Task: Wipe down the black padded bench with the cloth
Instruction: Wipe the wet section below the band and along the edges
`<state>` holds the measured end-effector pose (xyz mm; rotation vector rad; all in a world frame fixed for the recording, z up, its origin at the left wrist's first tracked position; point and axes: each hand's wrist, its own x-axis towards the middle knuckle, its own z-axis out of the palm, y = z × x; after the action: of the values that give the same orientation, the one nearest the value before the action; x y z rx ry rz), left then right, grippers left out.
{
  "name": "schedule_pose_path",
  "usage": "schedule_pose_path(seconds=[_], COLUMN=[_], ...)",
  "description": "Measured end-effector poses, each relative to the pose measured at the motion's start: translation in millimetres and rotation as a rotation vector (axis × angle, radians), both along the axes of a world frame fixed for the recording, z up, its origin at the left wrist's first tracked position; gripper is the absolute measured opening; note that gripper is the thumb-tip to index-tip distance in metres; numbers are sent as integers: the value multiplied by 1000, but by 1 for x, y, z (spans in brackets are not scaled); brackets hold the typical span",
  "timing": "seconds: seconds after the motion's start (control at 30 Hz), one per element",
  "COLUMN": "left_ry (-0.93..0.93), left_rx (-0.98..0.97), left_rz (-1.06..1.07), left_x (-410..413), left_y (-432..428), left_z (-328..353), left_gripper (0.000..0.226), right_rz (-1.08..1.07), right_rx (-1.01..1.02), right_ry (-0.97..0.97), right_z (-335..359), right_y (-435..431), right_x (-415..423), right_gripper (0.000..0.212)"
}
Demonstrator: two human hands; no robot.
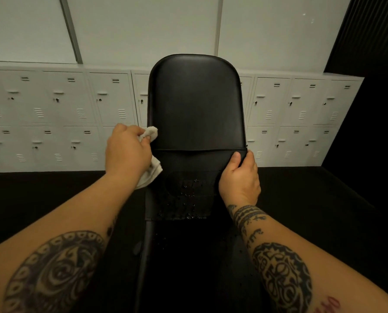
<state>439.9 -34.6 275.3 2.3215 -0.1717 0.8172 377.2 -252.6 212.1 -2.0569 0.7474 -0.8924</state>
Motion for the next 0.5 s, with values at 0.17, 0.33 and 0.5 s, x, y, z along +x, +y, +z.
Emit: schedule_pose_path(seconds=[0.17,0.33,0.5], left_ry=[-102,-121,-87], left_rx=[26,158,235], left_rz=[-102,-157,-233], left_x=[-31,-48,-68], left_y=[4,4,17], left_z=[-32,-54,-69], left_gripper=[23,24,24], right_rz=[-5,-20,-13], right_rx=[5,-6,-14], right_ry=[4,7,-4], right_z=[1,2,2], right_y=[1,1,2], right_x=[-2,-2,-3], right_gripper=[59,59,58])
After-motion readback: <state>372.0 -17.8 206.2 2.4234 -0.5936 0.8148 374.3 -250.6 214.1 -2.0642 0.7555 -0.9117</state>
